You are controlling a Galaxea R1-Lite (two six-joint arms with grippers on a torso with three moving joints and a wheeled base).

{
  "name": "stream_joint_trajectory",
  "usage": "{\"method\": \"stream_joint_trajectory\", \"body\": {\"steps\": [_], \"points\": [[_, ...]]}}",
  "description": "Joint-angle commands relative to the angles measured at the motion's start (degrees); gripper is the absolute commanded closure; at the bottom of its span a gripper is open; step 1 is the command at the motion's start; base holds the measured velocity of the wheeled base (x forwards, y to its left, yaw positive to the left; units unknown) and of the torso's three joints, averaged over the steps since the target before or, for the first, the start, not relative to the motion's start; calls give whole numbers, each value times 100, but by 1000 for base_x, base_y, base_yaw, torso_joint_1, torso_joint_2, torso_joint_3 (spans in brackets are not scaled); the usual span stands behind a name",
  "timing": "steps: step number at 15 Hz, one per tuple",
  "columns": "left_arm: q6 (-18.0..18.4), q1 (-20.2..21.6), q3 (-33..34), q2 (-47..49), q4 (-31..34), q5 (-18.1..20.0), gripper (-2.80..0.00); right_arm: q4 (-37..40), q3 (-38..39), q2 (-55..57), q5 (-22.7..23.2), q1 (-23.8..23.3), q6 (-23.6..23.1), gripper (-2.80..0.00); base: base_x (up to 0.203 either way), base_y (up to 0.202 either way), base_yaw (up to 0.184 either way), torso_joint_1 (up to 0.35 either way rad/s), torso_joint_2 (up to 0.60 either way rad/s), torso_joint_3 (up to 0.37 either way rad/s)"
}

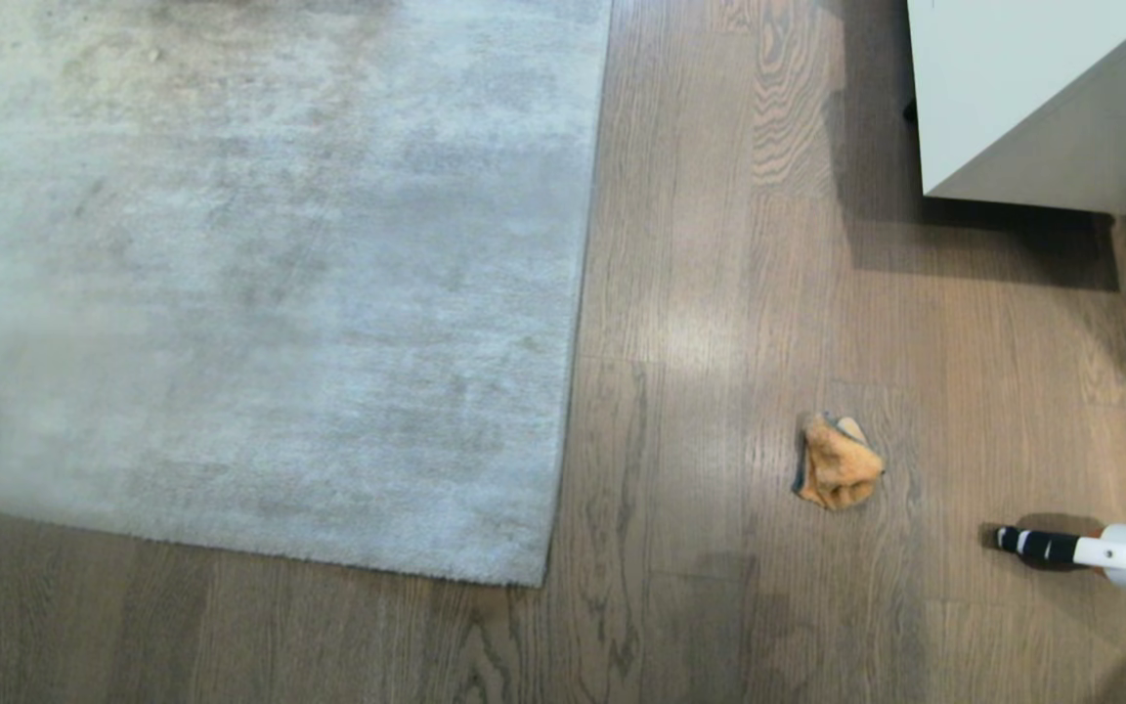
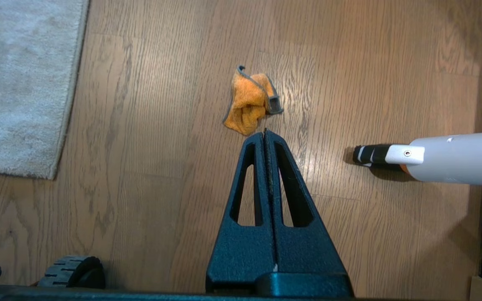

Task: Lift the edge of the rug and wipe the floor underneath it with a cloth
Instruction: Lift up the carpet

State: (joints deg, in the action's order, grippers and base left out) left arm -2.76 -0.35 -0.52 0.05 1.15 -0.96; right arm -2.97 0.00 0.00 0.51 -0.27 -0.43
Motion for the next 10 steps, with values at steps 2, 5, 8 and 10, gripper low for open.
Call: {"method": "stream_joint_trajectory", "body": {"steps": [2, 5, 8, 10], "points": [[-5, 0, 0, 13, 8, 8, 0, -1, 0, 0, 2, 0, -1, 0, 0, 0, 0, 1, 2, -196], [-5, 0, 0, 13, 8, 8, 0, -1, 0, 0, 2, 0, -1, 0, 0, 0, 0, 2, 2, -198], [-5, 0, 0, 13, 8, 8, 0, -1, 0, 0, 2, 0, -1, 0, 0, 0, 0, 8, 2, -199], [-5, 0, 0, 13, 8, 8, 0, -1, 0, 0, 2, 0, -1, 0, 0, 0, 0, 2, 2, -194]]}}
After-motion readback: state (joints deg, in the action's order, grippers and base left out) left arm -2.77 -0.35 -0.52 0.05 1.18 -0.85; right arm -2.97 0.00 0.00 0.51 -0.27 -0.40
